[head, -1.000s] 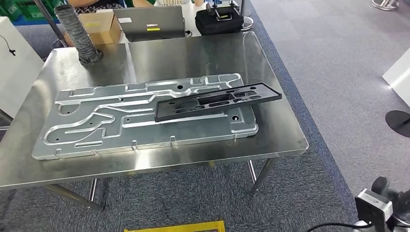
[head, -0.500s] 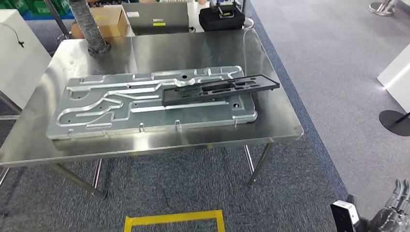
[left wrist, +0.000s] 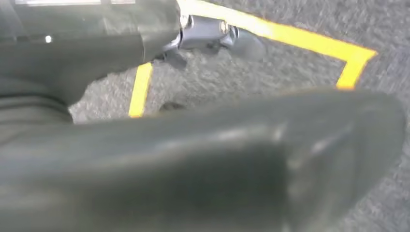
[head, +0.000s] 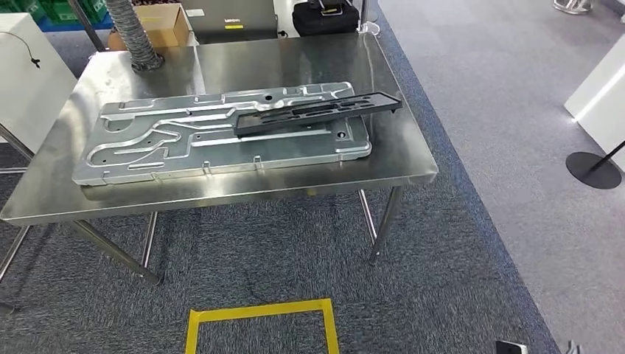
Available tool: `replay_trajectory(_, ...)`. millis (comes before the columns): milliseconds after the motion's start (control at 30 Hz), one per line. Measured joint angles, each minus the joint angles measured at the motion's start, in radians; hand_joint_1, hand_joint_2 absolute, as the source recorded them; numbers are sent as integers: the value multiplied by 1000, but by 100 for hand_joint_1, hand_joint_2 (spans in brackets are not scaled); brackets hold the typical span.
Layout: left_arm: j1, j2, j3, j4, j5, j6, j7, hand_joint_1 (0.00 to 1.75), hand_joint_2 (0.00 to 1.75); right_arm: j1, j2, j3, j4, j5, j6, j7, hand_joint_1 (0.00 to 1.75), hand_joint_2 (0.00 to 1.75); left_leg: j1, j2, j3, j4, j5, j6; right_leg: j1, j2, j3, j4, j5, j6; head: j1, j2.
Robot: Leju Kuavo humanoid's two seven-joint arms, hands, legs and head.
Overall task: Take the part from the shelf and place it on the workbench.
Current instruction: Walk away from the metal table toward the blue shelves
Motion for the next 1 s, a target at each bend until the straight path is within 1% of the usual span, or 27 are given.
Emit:
replay_trajectory(33,1,-1,0,0,0,0,4,0,0,-13,-1,-7,54,-11,0,0,0,0,2,0,-13,42,-50,-3,0,-2,-14,0,13,-7,0,0)
replay_trajectory(100,1,-5,0,0,0,0,10,0,0,-42,-6,-27,177,-28,0,7,0,0,2,0,-39,166,-154,-8,4,-2,-45,1,38,-12,0,0)
replay_trajectory(133,0,-6,0,0,0,0,12,0,0,-55,-9,-36,241,-31,2,21,0,0,2,0,-43,221,-175,-10,6,-2,-62,2,50,-13,0,0)
replay_trajectory(167,0,-7,0,0,0,0,12,0,0,-67,-11,-44,298,-28,5,44,0,0,2,0,-33,252,-172,-9,9,-3,-80,4,62,-13,0,0)
replay_trajectory(200,-1,-7,0,0,0,0,12,0,0,-79,-14,-52,352,-20,12,77,0,0,1,-1,-8,252,-149,-6,12,-4,-97,7,74,-13,0,0)
replay_trajectory(233,-1,-7,0,0,0,0,13,0,0,-90,-16,-57,400,-9,19,116,0,0,-1,-1,34,217,-121,1,15,-4,-114,9,85,-12,0,0)
replay_trajectory(267,-3,-8,0,0,0,0,13,0,0,-99,-17,-60,442,7,31,163,0,0,-4,-1,93,151,-106,11,16,-3,-127,11,96,-11,0,0)
replay_trajectory(333,-8,-8,0,0,1,0,12,0,0,-109,-17,-61,504,43,62,261,0,0,-13,-1,211,-9,-125,30,20,-5,-142,13,116,-4,0,0)
replay_trajectory(367,-10,-8,0,0,1,0,11,0,0,-112,-17,-60,529,59,83,306,0,0,-17,-1,245,-63,-139,37,19,-7,-144,12,125,1,0,0)
replay_trajectory(400,-11,-9,0,0,1,0,11,0,0,-114,-16,-60,549,70,105,341,0,0,-21,-1,258,-91,-146,41,18,-8,-146,10,135,7,0,0)
replay_trajectory(433,-10,-10,1,0,1,0,11,0,0,-116,-17,-60,567,79,129,375,0,0,-20,0,254,-97,-138,44,17,-9,-146,8,143,14,0,0)
replay_trajectory(467,-9,-12,1,0,0,0,11,0,0,-117,-18,-60,583,85,155,407,0,0,-19,2,247,-99,-126,50,15,-8,-150,11,139,19,0,0)
replay_trajectory(500,-9,-14,1,1,-1,0,11,0,0,-118,-18,-59,596,88,184,439,0,0,-17,4,237,-102,-114,57,14,-6,-159,27,115,24,0,0)
replay_trajectory(533,-8,-16,1,1,-4,0,12,0,0,-118,-19,-59,608,89,216,471,0,0,-15,6,225,-105,-100,64,13,-4,-172,62,72,29,0,0)
replay_trajectory(600,-7,-17,0,1,-16,0,16,0,0,-119,-19,-59,627,84,288,531,0,0,-16,7,194,-104,-76,70,9,-1,-203,181,-36,36,0,0)
replay_trajectory(633,-7,-17,-1,1,-24,0,21,0,0,-120,-19,-59,634,79,326,559,0,0,-16,7,176,-101,-64,70,8,-1,-214,243,-66,39,0,0)
replay_trajectory(667,-6,-18,-3,1,-34,0,28,0,0,-121,-19,-60,641,73,362,582,0,0,-16,7,157,-96,-53,68,7,-1,-214,287,-69,42,0,0)
replay_trajectory(700,-5,-20,-5,1,-43,0,35,0,0,-121,-19,-60,646,67,393,601,0,0,-16,8,137,-89,-42,66,6,-1,-200,302,-48,45,0,0)
replay_trajectory(733,-5,-23,-8,2,-51,-1,43,0,0,-121,-19,-60,649,64,413,613,0,0,-15,8,116,-79,-33,63,5,-1,-169,282,-16,46,0,0)
replay_trajectory(767,-5,-26,-11,2,-57,0,50,0,0,-122,-18,-60,652,62,426,623,0,0,-14,8,96,-68,-26,59,3,-1,-123,231,9,46,0,0)
replay_trajectory(800,-5,-29,-14,2,-62,0,57,0,0,-123,-18,-60,653,60,437,632,0,0,-14,7,78,-54,-21,55,4,-1,-65,158,15,45,0,0)
replay_trajectory(833,-5,-31,-18,2,-66,0,62,0,0,-125,-18,-61,655,58,445,641,0,0,-16,7,64,-42,-16,50,5,0,-14,87,4,41,0,0)
replay_trajectory(867,-5,-34,-21,2,-69,0,65,0,0,-127,-18,-62,656,54,454,651,0,0,-17,7,54,-33,-10,44,7,0,19,34,-13,36,0,0)
replay_trajectory(900,-4,-36,-24,2,-71,0,68,0,0,-128,-18,-64,658,49,462,661,0,0,-18,7,47,-28,-2,39,10,1,35,4,-26,29,0,0)
replay_trajectory(933,-3,-38,-27,2,-74,0,70,0,0,-127,-18,-67,661,43,469,670,0,0,-18,7,42,-27,7,32,9,1,32,-5,-27,21,0,0)
replay_trajectory(967,-1,-39,-29,2,-75,-1,71,0,0,-127,-16,-71,664,38,476,677,0,0,-16,6,37,-24,8,26,8,0,23,-5,-19,14,0,0)
replay_trajectory(1000,1,-39,-30,2,-76,-1,73,0,0,-127,-15,-75,667,34,482,683,0,0,-15,4,29,-12,-9,20,7,-2,13,-6,-7,5,0,0)
